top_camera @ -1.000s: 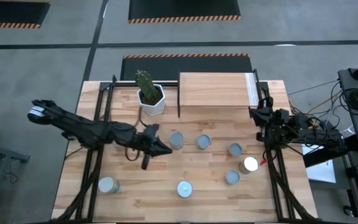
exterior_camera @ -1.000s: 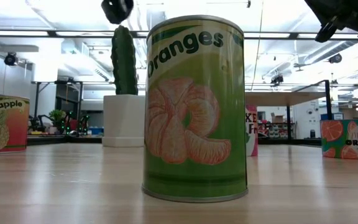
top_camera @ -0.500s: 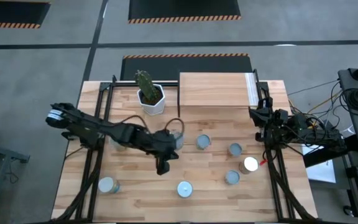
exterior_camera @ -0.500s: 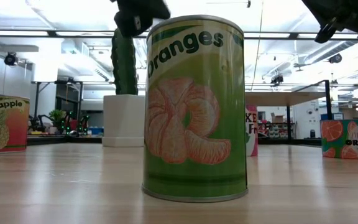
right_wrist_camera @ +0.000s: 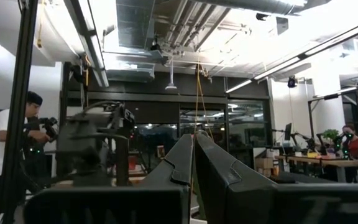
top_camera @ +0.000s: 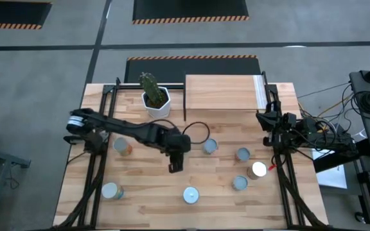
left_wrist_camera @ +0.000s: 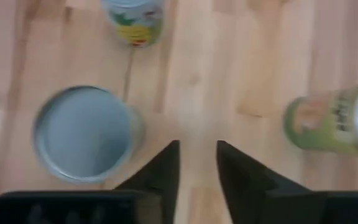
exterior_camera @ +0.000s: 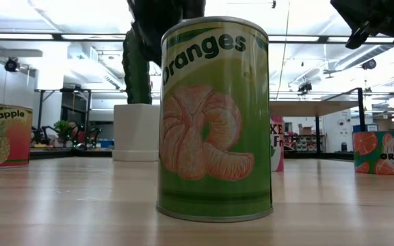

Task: Pick and place cans onto a shelf
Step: Put the canned cherries on the shelf

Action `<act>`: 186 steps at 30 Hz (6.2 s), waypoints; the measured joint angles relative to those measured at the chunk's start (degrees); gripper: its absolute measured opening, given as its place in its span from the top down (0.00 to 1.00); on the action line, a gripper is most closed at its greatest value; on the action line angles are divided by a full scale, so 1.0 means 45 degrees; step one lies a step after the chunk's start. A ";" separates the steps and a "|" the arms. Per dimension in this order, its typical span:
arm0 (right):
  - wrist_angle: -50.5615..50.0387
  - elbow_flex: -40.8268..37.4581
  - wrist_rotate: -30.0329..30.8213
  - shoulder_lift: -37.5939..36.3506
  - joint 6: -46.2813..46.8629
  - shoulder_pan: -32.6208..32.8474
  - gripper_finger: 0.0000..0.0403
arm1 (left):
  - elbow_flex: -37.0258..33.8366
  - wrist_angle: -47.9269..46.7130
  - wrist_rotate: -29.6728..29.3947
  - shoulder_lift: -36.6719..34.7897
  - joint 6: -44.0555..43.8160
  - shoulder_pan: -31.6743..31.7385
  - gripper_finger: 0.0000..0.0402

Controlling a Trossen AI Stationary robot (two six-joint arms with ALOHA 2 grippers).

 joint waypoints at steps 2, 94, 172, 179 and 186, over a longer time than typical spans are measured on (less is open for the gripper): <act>-0.0020 0.0000 0.0000 0.0000 0.0000 0.0000 0.98 | -0.0028 0.0018 -0.0219 0.0086 0.0223 0.0324 0.65; -0.0466 0.0005 0.0015 -0.0005 -0.0937 0.0000 0.98 | 1.1380 -0.2729 -0.1318 0.1676 0.2090 0.6592 0.21; -0.0942 0.0005 0.0670 0.0155 -0.1418 -0.0024 0.98 | 1.1132 -0.2416 -0.0308 0.4369 0.5744 0.6657 0.80; -0.0957 0.0005 0.0675 0.0155 -0.1428 -0.0024 0.98 | 1.1123 -0.2414 -0.0327 0.5018 0.5788 0.6696 0.93; -0.0995 0.0005 0.0680 0.0155 -0.1486 -0.0024 0.98 | 1.1137 -0.2637 -0.0327 0.5058 0.6185 0.6728 0.96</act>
